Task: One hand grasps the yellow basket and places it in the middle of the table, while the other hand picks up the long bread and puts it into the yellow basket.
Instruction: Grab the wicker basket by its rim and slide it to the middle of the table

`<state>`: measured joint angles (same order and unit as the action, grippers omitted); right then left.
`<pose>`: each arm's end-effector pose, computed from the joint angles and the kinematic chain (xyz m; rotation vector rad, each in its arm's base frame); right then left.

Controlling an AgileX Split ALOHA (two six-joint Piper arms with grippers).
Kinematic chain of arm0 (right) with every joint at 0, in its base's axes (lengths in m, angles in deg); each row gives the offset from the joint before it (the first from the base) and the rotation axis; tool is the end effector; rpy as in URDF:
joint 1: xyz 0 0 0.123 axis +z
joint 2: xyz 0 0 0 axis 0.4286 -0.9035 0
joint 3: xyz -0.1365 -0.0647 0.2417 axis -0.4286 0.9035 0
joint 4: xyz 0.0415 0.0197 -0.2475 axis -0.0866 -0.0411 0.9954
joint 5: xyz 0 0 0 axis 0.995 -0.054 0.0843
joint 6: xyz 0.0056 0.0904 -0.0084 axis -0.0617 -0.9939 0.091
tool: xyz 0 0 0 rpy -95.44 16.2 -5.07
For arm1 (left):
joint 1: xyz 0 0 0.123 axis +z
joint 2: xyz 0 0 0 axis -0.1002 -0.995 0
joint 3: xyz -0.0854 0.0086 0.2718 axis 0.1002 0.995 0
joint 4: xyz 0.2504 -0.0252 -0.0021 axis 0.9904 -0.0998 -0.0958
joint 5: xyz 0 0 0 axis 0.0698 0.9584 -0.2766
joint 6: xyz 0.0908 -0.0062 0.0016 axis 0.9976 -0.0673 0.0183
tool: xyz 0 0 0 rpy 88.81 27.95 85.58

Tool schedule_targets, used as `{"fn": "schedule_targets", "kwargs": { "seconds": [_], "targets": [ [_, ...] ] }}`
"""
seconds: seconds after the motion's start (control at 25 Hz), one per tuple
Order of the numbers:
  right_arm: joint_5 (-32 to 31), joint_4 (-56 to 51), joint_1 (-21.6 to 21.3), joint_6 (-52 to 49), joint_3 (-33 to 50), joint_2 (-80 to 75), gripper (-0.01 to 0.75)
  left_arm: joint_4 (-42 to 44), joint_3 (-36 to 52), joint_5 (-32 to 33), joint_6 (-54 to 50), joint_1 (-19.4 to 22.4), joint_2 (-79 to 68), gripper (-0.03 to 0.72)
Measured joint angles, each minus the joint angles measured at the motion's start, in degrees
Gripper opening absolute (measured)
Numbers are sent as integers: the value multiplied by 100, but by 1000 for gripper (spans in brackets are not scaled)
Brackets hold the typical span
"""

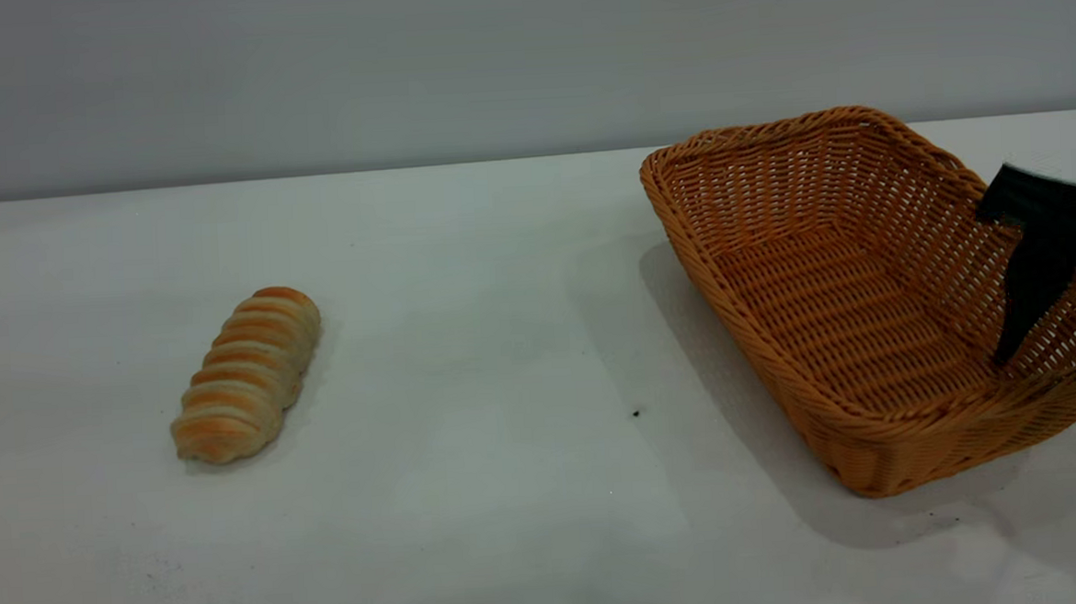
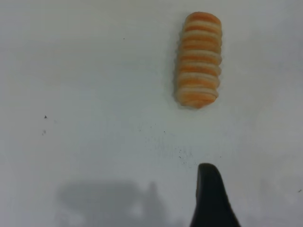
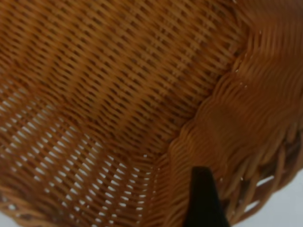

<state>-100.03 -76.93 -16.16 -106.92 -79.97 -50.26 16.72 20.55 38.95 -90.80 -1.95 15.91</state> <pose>0.2748 0.0522 0.1152 1.0541 2.6973 0.3355 0.1595 -0.0211 0.2771 -0.0936 2.3127 -0.1706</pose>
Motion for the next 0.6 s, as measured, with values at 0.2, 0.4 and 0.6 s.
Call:
{"fn": "schedule_targets", "kwargs": {
  "seconds": [0.2, 0.4, 0.6],
  "targets": [
    [287, -308, 0, 269, -14, -351, 519, 0, 0, 0, 0, 0, 0, 521],
    [606, -708, 0, 628, -21, -712, 471, -5, 0, 0, 0, 0, 0, 521],
    [873, -1088, 0, 800, -70, -939, 269, -5, 0, 0, 0, 0, 0, 521]
  ]
}}
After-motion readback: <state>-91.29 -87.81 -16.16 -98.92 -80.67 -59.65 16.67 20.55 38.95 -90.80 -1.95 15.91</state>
